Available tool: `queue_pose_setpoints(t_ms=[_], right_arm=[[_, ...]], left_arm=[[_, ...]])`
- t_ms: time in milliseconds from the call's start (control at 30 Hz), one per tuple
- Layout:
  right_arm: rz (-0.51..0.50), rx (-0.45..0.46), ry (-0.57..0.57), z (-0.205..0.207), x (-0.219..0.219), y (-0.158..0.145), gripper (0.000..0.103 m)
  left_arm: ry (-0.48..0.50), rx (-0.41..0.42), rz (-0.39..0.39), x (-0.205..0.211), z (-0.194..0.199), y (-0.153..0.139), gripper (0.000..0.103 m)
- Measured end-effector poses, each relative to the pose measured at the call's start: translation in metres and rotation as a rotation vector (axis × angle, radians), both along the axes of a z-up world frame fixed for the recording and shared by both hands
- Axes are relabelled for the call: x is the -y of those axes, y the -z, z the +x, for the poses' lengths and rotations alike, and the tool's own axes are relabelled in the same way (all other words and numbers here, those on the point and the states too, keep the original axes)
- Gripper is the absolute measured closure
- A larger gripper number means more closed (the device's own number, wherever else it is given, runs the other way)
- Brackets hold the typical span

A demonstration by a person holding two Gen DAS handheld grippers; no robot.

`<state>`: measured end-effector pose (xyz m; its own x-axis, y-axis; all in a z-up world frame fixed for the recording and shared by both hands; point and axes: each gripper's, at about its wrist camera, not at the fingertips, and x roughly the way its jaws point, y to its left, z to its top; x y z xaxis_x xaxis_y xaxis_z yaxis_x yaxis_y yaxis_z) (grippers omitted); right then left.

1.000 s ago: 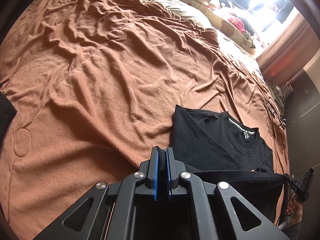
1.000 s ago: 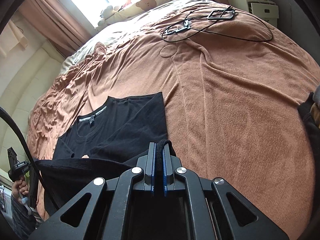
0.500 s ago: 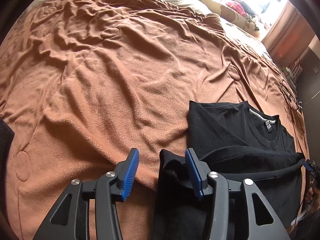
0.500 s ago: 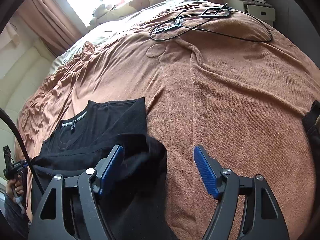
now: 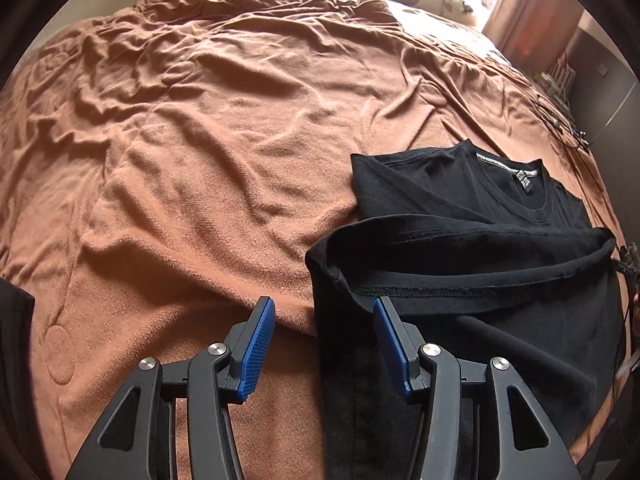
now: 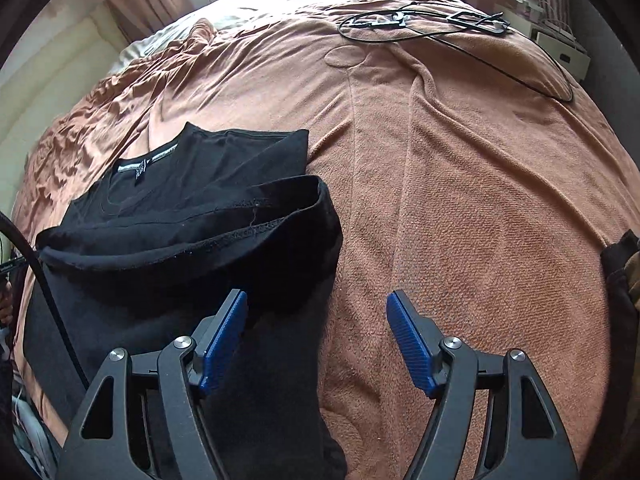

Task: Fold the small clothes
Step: 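Close both grippers on the folded edge of the halved shirt, then lift the folded edge with both grippers and fold it toward the collar, then release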

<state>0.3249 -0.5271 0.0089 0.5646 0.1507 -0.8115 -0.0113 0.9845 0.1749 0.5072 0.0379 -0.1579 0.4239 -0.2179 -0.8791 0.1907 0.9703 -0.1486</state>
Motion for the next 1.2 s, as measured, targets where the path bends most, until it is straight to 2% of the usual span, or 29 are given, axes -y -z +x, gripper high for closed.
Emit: queue_pose_setpoints(t_ms=[133, 233, 400, 600, 667, 733, 867, 933, 1000, 1200], right_arm=[[-0.028, -0.006, -0.018, 0.008, -0.005, 0.003, 0.035], [-0.025, -0.003, -0.013, 0.015, -0.006, 0.006, 0.036], [0.020, -0.004, 0.021, 0.030, -0.001, 0.012, 0.055], [0.065, 0.011, 0.030, 0.044, 0.003, 0.015, 0.066], [0.074, 0.015, 0.030, 0.048, 0.004, 0.017, 0.068], [0.082, 0.021, 0.029, 0.050, 0.005, 0.019, 0.073], [0.099, 0.033, 0.031, 0.051, 0.008, 0.020, 0.088], [0.113, 0.052, 0.032, 0.050, 0.010, 0.018, 0.095], [0.127, 0.068, 0.035, 0.047, 0.012, 0.016, 0.100], [0.119, 0.136, 0.062, 0.026, 0.017, -0.004, 0.101]], left_arm=[[0.069, -0.011, 0.000, 0.004, -0.002, 0.002, 0.050], [0.070, -0.026, 0.056, 0.008, 0.003, 0.011, 0.050], [0.044, -0.021, 0.067, 0.010, 0.023, 0.021, 0.050], [0.042, -0.002, 0.039, 0.017, 0.048, 0.025, 0.050], [0.047, -0.002, 0.028, 0.019, 0.053, 0.029, 0.055], [0.047, -0.018, -0.002, 0.019, 0.056, 0.033, 0.068], [0.011, -0.031, -0.050, 0.011, 0.058, 0.036, 0.084], [-0.010, -0.035, -0.091, 0.005, 0.058, 0.036, 0.095], [-0.019, -0.020, -0.098, 0.002, 0.055, 0.033, 0.096], [-0.050, 0.051, -0.127, -0.008, 0.042, 0.003, 0.097]])
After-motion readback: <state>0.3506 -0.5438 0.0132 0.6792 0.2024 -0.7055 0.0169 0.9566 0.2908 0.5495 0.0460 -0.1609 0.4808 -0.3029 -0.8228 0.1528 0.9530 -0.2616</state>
